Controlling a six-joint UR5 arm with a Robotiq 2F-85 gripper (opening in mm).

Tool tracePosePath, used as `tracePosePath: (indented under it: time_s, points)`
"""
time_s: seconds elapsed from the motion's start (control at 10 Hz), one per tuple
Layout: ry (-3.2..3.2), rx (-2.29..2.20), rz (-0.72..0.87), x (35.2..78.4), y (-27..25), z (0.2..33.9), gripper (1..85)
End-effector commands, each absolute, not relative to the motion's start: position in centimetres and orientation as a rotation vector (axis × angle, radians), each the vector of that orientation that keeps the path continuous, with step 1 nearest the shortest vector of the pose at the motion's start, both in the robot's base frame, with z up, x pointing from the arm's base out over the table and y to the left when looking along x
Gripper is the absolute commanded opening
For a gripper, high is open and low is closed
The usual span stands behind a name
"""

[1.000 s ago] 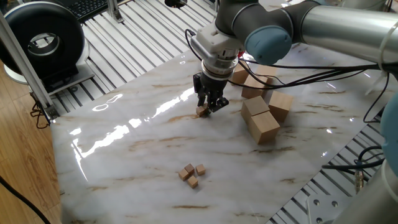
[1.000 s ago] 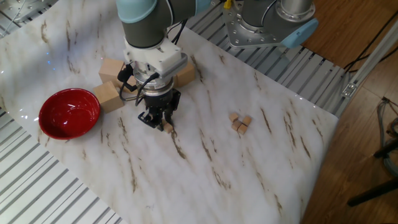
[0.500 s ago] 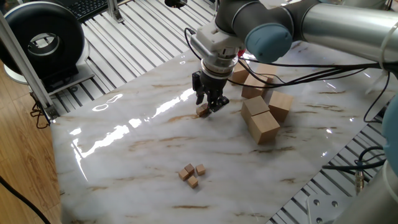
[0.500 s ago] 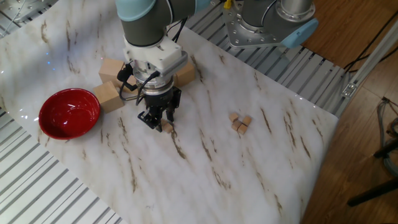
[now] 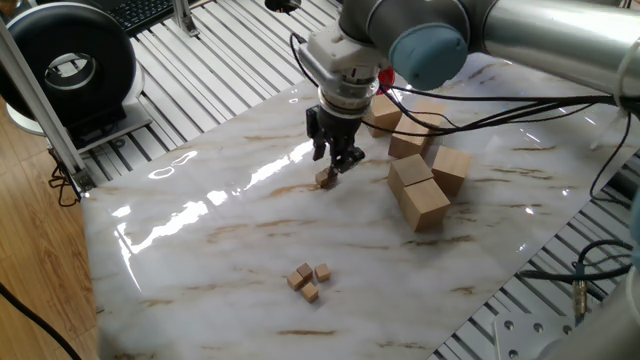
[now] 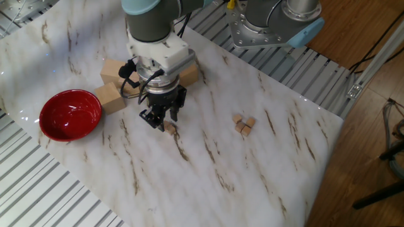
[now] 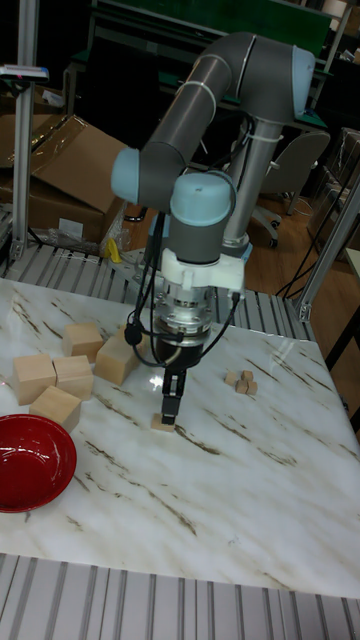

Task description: Stack the blocks into a pyramid shape

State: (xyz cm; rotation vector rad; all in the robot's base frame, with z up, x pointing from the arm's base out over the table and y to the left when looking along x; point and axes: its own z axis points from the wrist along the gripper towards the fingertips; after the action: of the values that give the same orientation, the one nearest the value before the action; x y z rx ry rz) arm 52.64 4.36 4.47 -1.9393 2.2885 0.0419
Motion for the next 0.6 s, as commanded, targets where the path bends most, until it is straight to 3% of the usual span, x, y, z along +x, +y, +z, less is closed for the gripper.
tracePosePath:
  time_s: [0.0,0.5]
  points:
    - [2.443,-1.738,0.032,52.0,7.0,6.2,45.3]
    - [2.665,-1.450,-0.042,51.5,11.4,8.1,43.0]
